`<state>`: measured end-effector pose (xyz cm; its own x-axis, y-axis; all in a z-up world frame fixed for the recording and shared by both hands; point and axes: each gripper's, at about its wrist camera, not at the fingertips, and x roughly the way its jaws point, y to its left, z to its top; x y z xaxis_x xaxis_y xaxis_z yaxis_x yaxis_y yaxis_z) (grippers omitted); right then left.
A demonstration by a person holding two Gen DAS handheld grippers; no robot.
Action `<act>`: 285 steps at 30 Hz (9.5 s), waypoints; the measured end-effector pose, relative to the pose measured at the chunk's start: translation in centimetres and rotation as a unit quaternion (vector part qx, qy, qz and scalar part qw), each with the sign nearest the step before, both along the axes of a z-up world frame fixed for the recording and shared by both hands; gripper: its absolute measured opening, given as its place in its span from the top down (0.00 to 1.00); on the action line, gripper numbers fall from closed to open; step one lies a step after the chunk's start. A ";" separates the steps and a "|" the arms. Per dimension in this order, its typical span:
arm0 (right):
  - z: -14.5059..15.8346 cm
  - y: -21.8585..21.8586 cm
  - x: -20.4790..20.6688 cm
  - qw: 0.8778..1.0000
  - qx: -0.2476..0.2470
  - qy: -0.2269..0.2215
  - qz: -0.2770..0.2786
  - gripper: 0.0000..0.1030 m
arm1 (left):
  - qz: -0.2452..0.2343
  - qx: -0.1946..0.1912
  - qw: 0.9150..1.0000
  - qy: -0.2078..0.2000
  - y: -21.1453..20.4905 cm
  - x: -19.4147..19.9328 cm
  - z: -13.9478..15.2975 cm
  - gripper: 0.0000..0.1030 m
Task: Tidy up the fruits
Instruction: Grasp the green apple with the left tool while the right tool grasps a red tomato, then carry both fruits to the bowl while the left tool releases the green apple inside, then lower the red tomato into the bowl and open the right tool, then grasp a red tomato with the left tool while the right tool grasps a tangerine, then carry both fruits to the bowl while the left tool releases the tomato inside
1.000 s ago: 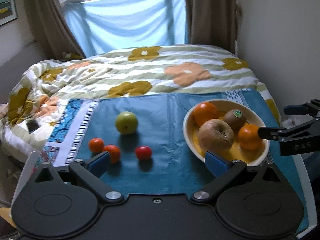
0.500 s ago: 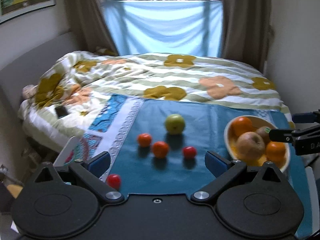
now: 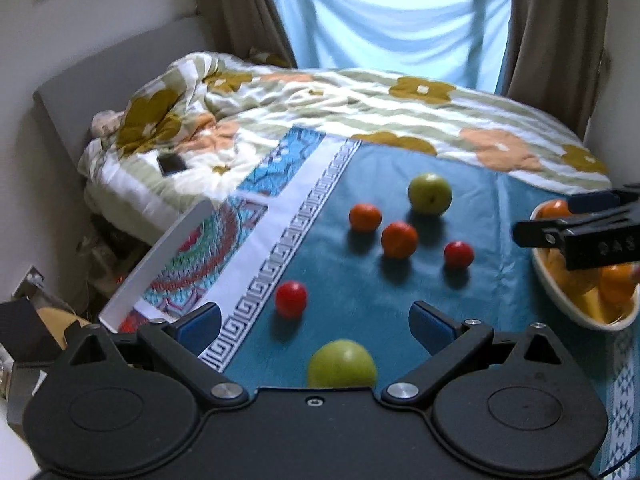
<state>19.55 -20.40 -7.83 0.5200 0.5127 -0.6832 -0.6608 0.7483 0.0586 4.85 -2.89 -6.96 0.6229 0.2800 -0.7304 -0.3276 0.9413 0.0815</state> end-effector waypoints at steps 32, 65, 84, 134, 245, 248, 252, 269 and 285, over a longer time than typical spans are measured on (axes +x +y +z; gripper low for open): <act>-7.9 5.5 3.5 0.995 -0.063 0.052 0.050 0.20 | 0.036 -0.039 0.996 0.074 -0.7 2.2 -7.4 0.43; -4.4 1.9 2.7 0.999 -0.020 0.034 -0.002 0.53 | -0.023 -0.015 0.999 0.039 -3.5 3.0 -2.7 0.44; 2.9 -8.7 2.1 0.987 0.029 -0.009 -0.160 0.53 | -0.194 0.012 0.981 -0.020 -9.4 8.8 4.0 0.44; -1.4 -19.7 5.8 0.893 0.026 0.056 -0.447 0.53 | -0.487 -0.012 0.873 0.021 -20.4 25.6 -2.3 0.15; -7.9 14.2 3.2 0.986 -0.038 0.084 -0.141 0.33 | -0.266 -0.035 0.960 0.077 10.2 7.1 -8.1 0.66; -8.0 14.3 3.5 0.985 -0.038 0.083 -0.148 0.38 | -0.263 -0.034 0.961 0.077 10.5 7.1 -8.1 0.66; -8.1 14.2 3.7 0.984 -0.035 0.084 -0.155 0.49 | -0.252 -0.034 0.964 0.078 10.9 7.3 -8.1 0.67; -5.5 11.5 1.6 0.977 -0.012 0.070 -0.203 0.50 | -0.251 -0.032 0.966 0.051 10.6 8.1 -5.1 0.67; -0.4 2.3 -2.4 0.947 0.016 0.057 -0.314 0.50 | -0.319 -0.030 0.947 -0.002 4.4 9.4 1.1 0.67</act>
<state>17.20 -18.09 -8.24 0.6531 0.1478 -0.7427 -0.0727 0.9885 0.1328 14.20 1.48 -5.86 0.6546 -0.1960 -0.7301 0.3097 0.9506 0.0224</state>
